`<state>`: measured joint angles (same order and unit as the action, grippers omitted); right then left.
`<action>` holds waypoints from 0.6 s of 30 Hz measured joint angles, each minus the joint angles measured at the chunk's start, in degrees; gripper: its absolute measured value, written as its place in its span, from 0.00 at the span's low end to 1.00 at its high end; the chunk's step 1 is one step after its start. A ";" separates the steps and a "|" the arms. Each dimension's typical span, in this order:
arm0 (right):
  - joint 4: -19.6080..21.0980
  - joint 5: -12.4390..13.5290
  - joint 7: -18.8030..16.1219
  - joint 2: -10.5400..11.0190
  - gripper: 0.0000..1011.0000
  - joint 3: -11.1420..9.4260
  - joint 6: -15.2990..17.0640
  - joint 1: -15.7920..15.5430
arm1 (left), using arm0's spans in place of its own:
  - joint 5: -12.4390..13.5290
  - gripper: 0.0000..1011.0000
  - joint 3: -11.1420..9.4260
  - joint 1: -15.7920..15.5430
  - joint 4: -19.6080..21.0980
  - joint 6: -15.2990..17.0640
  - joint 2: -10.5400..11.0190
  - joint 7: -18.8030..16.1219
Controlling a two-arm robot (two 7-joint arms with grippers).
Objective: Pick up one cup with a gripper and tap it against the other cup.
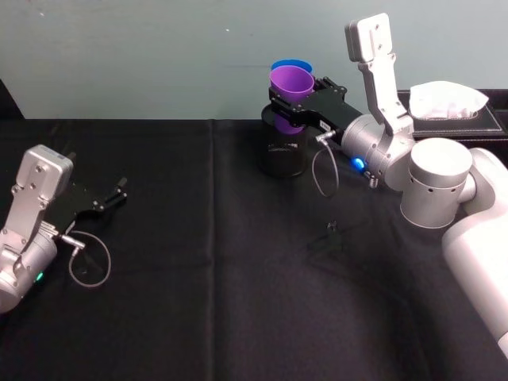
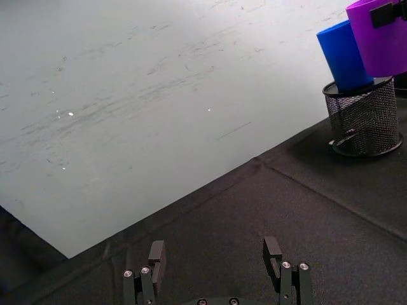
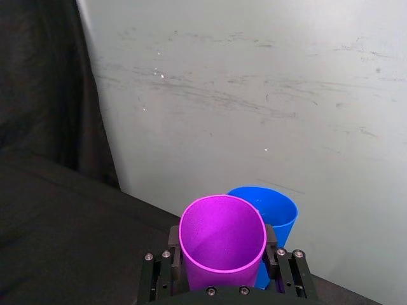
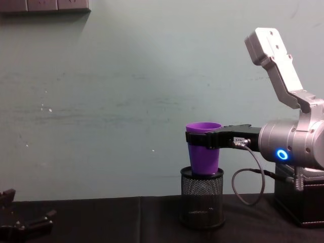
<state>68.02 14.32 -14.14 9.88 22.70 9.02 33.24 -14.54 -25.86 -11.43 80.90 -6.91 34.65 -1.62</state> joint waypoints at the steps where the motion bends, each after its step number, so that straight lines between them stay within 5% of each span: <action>1: 0.01 0.00 0.01 0.00 0.73 0.01 0.00 0.00 | 0.00 0.99 0.00 0.00 0.00 0.00 0.00 0.00; 18: 0.02 0.01 0.12 0.03 0.73 0.06 0.01 0.00 | 0.00 0.99 0.00 0.00 0.00 0.00 0.00 0.00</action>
<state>68.04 14.33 -14.02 9.92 22.76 9.03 33.25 -14.55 -25.86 -11.43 80.90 -6.91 34.65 -1.62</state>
